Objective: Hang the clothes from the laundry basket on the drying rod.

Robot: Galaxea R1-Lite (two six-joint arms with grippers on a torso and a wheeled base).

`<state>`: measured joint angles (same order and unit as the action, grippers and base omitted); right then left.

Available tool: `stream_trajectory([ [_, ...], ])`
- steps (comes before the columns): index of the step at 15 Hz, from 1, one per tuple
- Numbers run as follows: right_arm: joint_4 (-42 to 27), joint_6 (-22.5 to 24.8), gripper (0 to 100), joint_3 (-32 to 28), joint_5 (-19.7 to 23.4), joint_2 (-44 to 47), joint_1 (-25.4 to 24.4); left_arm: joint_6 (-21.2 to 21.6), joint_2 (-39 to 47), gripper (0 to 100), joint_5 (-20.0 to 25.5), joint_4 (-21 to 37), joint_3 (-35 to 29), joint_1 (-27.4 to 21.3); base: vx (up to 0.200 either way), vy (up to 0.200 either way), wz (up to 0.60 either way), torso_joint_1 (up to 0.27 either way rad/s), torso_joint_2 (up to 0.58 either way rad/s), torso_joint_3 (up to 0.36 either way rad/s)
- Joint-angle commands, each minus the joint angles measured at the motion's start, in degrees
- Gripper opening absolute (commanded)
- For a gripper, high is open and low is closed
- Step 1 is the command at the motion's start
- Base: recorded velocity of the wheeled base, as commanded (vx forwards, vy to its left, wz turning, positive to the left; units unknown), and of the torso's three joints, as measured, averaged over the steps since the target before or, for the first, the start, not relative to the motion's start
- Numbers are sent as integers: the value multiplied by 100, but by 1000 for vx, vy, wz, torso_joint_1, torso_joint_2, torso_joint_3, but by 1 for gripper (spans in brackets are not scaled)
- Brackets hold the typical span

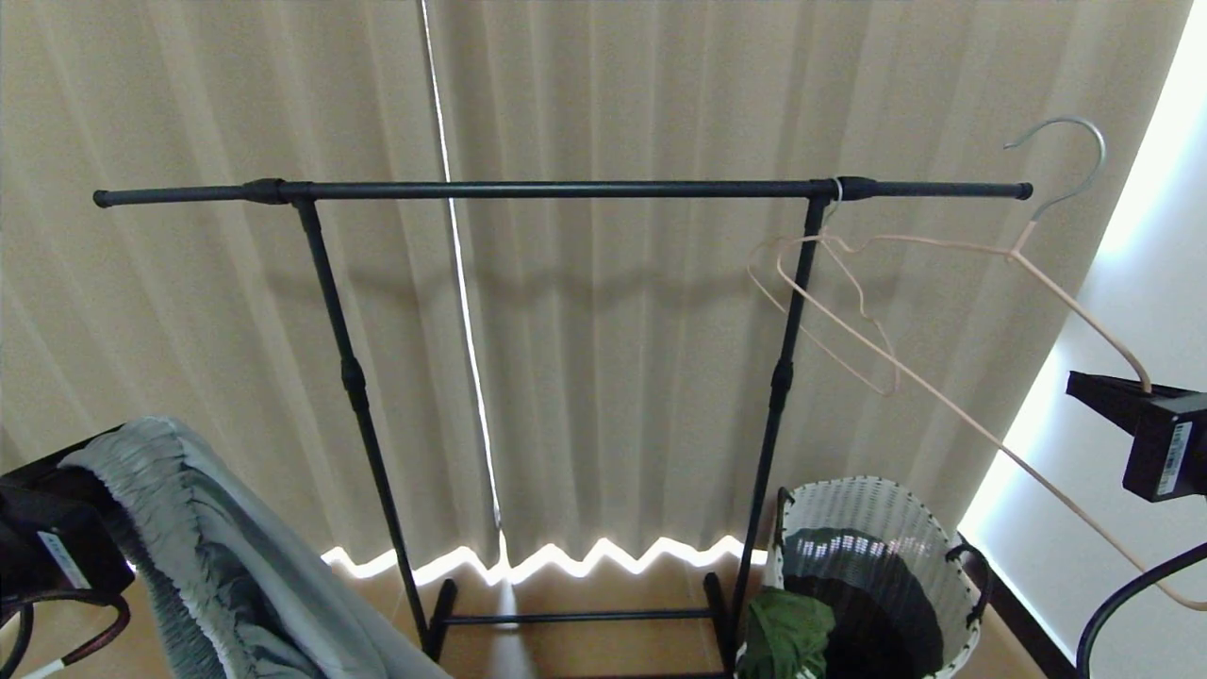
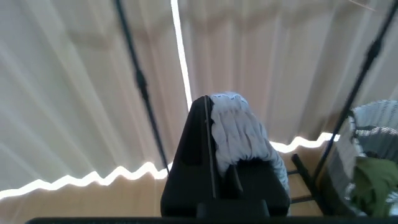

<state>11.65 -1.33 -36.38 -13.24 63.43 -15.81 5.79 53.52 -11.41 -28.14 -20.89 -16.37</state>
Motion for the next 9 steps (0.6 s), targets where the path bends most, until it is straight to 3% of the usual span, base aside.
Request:
stream_trajectory([
  [1,12,1,0,8,76,21,-1,1,-34,0,-2,-8,-20,2,0,200,0,7,2,2],
  [3,12,10,0,113,85,29,-10,36,-61,0,-2,-8,-11,-6,0,200,0,-2,5,5],
  [7,12,1,0,535,111,21,-177,45,-122,0,-2,-16,77,-42,0,0,0,0,0,0],
  [9,12,1,0,737,322,82,-238,63,-289,0,7,-8,332,-50,0,0,0,0,0,0],
])
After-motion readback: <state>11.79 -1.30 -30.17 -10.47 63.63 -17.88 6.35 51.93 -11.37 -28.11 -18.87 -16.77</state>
